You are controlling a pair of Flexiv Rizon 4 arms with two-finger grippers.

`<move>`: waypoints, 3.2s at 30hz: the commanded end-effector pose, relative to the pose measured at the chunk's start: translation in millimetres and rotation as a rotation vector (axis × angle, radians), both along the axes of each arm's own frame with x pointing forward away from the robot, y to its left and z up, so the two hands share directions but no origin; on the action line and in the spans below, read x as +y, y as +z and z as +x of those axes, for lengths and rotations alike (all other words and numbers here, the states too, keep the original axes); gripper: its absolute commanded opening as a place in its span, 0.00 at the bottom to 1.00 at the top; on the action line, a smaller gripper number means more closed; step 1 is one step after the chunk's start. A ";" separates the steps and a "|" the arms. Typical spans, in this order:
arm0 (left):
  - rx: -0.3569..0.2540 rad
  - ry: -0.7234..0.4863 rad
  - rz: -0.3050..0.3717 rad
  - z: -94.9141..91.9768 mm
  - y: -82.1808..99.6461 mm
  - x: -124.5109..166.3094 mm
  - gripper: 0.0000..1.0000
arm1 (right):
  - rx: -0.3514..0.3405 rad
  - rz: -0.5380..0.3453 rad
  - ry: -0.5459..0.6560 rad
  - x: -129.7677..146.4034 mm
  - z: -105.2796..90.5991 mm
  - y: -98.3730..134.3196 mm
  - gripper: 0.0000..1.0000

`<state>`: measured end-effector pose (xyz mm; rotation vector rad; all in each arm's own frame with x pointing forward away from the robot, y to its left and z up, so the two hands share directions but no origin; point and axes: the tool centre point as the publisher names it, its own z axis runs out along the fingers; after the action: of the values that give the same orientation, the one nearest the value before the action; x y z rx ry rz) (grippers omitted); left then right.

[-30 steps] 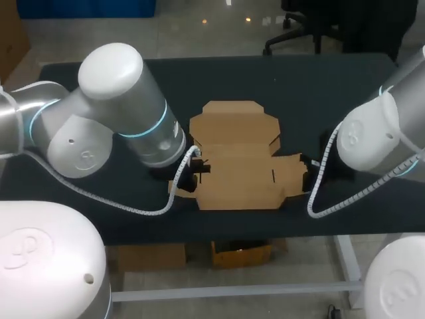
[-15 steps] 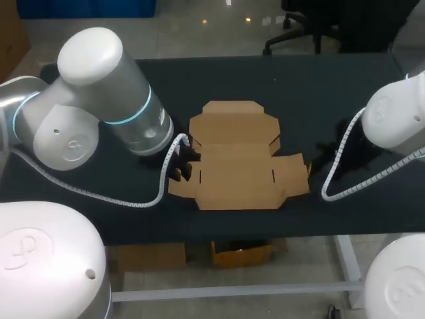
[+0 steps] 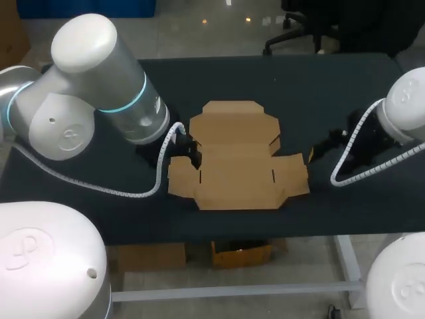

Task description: Assemble the packaging by folding the flat box into shape, placing the metal phone stand inside, and closing the box properly

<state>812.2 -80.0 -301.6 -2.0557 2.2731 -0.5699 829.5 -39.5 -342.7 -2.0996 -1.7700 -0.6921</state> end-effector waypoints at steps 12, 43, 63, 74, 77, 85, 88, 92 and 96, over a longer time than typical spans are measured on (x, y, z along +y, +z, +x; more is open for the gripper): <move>0.017 -0.043 -0.080 28.3 31.4 19.6 1.00 | -0.035 0.166 0.017 -19.4 34.4 15.8 1.00; -0.006 -0.087 -0.106 41.6 33.5 8.7 1.00 | -0.068 0.177 0.070 -12.6 61.3 16.2 1.00; -0.021 -0.114 -0.144 84.1 34.4 10.7 1.00 | -0.125 0.243 0.106 0.1 117.7 5.2 1.00; -0.013 -0.111 -0.173 98.0 34.6 19.7 1.00 | -0.130 0.298 0.113 8.6 136.6 -5.2 1.00; -0.013 -0.108 -0.181 101.9 35.0 23.2 1.00 | -0.130 0.315 0.112 11.4 141.0 -10.7 1.00; -0.018 -0.119 -0.197 111.8 37.7 28.6 1.00 | -0.127 0.336 0.136 20.6 153.8 -19.9 0.50; -0.021 -0.120 -0.199 116.1 38.6 29.6 1.00 | -0.123 0.352 0.142 24.4 158.9 -22.9 0.40; -0.027 -0.117 -0.201 121.4 39.4 30.6 1.00 | -0.108 0.368 0.140 30.8 164.3 -26.1 0.42; -0.033 -0.117 -0.203 127.5 40.2 31.6 1.00 | -0.090 0.373 0.138 34.3 171.6 -30.4 0.41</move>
<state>935.2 -47.6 -260.6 -1.9846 2.4134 -0.8757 991.2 -5.9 -367.4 -1.7367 -1.6659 -1.0175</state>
